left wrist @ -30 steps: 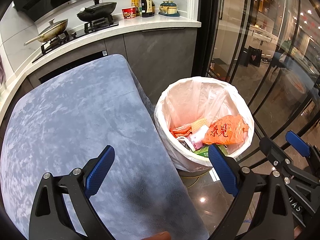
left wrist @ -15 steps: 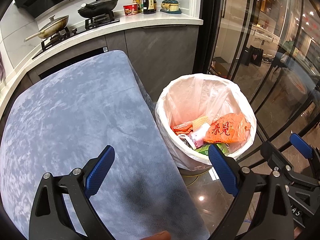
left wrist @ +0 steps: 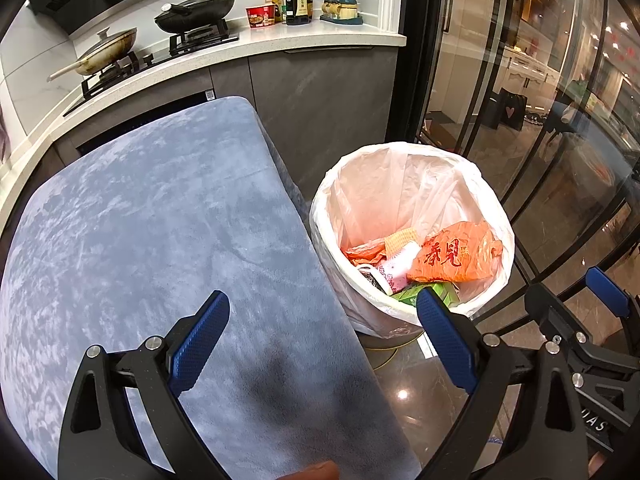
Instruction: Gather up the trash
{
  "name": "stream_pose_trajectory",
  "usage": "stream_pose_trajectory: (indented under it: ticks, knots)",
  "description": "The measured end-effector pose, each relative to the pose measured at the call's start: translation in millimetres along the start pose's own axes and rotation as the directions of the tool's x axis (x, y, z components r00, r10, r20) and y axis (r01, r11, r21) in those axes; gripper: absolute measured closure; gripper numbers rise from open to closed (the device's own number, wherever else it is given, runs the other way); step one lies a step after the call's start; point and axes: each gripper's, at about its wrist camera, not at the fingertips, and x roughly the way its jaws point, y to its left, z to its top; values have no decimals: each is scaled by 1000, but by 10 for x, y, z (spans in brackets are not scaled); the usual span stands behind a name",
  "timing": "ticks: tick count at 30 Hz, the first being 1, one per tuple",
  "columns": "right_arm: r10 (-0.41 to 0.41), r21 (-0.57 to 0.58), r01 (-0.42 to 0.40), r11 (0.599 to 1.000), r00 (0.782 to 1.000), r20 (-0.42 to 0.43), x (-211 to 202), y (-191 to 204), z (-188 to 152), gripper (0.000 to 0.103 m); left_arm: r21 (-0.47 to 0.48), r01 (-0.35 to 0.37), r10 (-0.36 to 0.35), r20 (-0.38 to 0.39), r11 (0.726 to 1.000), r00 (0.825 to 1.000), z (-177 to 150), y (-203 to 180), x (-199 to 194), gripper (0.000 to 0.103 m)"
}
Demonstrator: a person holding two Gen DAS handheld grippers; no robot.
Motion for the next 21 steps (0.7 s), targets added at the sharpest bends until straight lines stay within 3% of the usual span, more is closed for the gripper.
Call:
stream_pose_trajectory:
  ticks: [21]
  knots:
    - [-11, 4, 11, 1000, 1000, -7, -5, -48, -72, 7, 2, -15, 15, -24, 1000, 1000, -112, -31, 22, 13]
